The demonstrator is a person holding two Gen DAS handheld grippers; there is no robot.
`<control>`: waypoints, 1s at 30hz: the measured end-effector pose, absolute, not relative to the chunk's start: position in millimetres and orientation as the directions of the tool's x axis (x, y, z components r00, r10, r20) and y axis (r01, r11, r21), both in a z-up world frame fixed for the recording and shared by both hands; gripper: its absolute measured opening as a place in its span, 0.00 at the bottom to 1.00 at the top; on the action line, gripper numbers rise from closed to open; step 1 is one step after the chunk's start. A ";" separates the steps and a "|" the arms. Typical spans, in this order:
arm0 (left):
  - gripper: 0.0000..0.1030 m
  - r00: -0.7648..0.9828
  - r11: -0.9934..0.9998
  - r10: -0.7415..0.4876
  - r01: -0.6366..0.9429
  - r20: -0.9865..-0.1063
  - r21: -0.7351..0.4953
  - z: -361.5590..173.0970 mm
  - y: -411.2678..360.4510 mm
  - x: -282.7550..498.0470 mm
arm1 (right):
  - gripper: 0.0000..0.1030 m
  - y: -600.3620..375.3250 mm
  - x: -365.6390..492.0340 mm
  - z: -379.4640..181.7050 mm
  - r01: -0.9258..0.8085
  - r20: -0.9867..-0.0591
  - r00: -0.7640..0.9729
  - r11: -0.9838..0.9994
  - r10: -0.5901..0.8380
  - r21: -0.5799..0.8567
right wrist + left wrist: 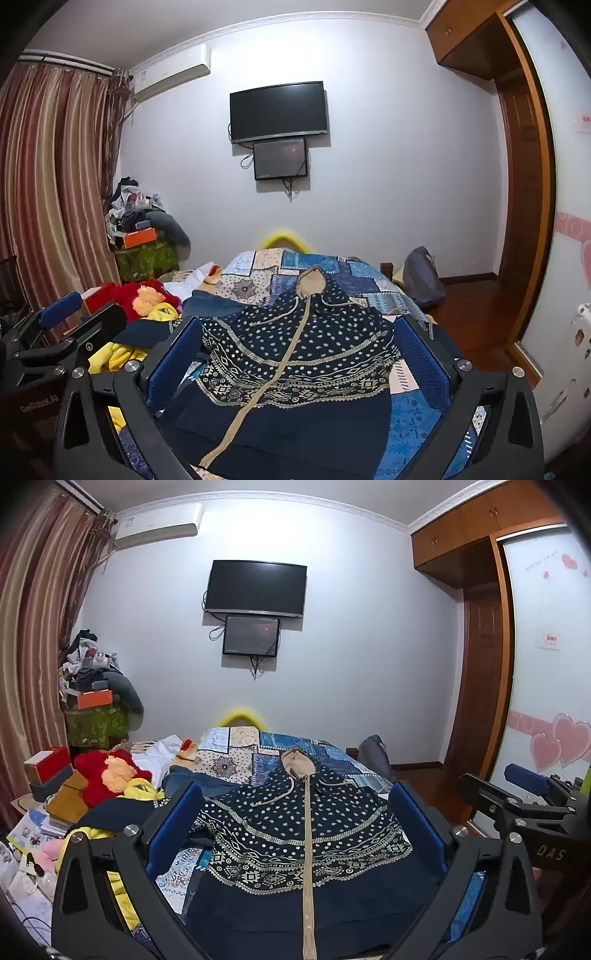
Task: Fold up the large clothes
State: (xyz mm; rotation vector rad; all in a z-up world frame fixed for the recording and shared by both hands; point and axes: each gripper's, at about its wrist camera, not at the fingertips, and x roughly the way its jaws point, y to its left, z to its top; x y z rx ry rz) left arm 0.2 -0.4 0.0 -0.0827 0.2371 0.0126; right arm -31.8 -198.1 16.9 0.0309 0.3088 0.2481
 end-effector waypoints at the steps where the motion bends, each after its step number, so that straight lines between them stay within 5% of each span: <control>1: 1.00 0.971 0.997 0.003 -0.022 -0.239 -0.075 0.2 -1.1 1.0 | 1.00 -198.1 -31.7 16.9 -0.237 -0.294 0.923 0.969 0.247 0.070; 30: 1.00 0.975 0.997 0.004 -0.020 -0.221 -0.072 1.1 -3.6 -0.6 | 1.00 -194.5 -27.0 9.7 -0.243 -0.308 0.917 0.968 0.252 0.069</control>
